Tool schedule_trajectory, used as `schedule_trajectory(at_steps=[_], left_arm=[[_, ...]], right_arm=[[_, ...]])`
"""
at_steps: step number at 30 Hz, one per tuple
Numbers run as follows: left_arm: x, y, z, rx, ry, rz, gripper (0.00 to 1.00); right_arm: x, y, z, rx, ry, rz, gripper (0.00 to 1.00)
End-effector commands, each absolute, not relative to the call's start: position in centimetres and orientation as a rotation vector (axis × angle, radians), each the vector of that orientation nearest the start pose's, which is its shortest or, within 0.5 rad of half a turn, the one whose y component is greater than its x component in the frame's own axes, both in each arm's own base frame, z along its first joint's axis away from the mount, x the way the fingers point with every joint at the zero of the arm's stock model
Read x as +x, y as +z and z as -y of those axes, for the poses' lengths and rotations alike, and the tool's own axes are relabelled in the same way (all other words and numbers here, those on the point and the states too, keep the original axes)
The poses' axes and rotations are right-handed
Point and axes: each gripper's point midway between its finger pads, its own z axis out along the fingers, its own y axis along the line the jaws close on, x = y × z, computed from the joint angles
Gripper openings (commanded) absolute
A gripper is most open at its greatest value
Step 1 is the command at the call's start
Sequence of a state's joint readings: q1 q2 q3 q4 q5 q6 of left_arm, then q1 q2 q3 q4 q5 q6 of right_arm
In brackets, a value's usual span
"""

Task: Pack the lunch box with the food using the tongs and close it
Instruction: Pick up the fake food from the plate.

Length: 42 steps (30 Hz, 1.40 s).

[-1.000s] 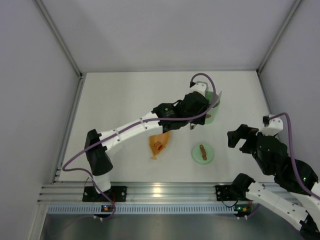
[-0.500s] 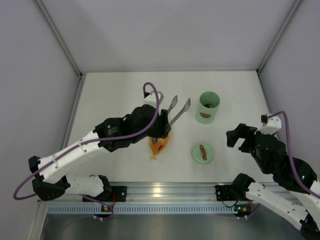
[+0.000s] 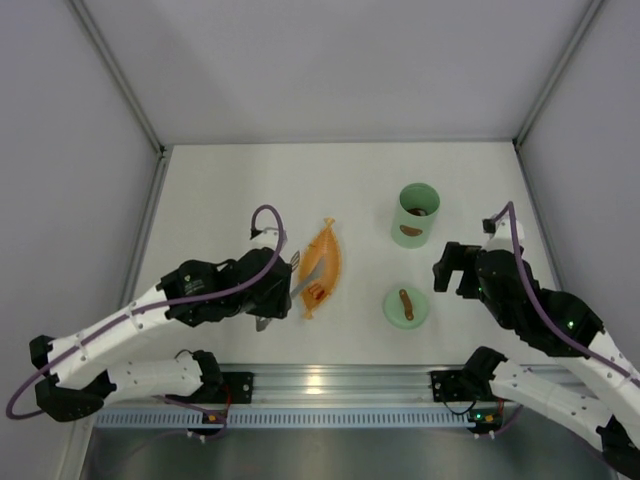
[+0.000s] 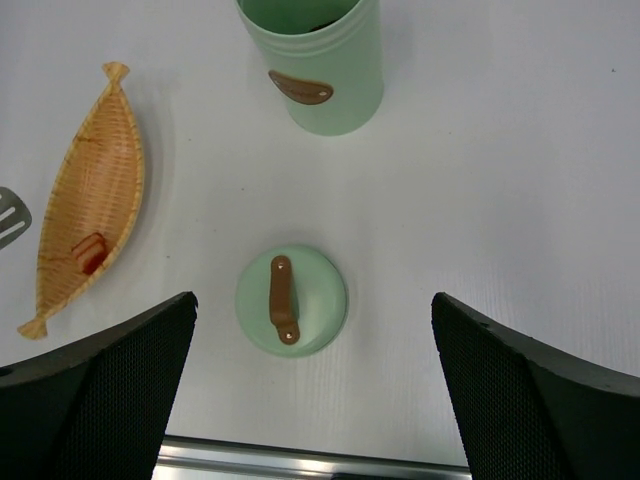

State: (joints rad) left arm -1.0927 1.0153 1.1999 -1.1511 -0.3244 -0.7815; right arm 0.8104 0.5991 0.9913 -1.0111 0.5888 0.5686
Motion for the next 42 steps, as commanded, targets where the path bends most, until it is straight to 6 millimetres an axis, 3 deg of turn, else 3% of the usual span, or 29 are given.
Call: schedule_trajectory(at_steps=[1, 7, 16, 19, 29, 42], left_arm=[[11.9, 20.4, 17.6, 0.269, -0.318, -2.572, 0.51], [12.0, 18.4, 17.7, 0.297, -0.245, -2.612, 0.52], [12.6, 17.0, 19.4, 0.35, -0.265, -2.613, 0.52], [12.6, 16.8, 19.8, 0.363, -0.269, -2.616, 0.51], [13.4, 18.8, 19.5, 0.336, -0.266, -2.557, 0.51], [13.4, 17.1, 21.1, 0.435, -0.267, -2.592, 0.51]], right_arm=[[18.4, 26.3, -8.5, 0.057, 0.251, -2.037, 1.0], [18.9, 26.3, -9.7, 0.043, 0.284, -2.038, 0.99], [19.8, 25.6, -10.6, 0.0, 0.255, -2.058, 0.99], [19.8, 25.2, -10.7, -0.009, 0.243, -2.068, 0.99], [19.7, 25.3, -10.2, -0.004, 0.231, -2.062, 1.0], [19.4, 24.7, -9.7, 0.003, 0.21, -2.076, 0.99]])
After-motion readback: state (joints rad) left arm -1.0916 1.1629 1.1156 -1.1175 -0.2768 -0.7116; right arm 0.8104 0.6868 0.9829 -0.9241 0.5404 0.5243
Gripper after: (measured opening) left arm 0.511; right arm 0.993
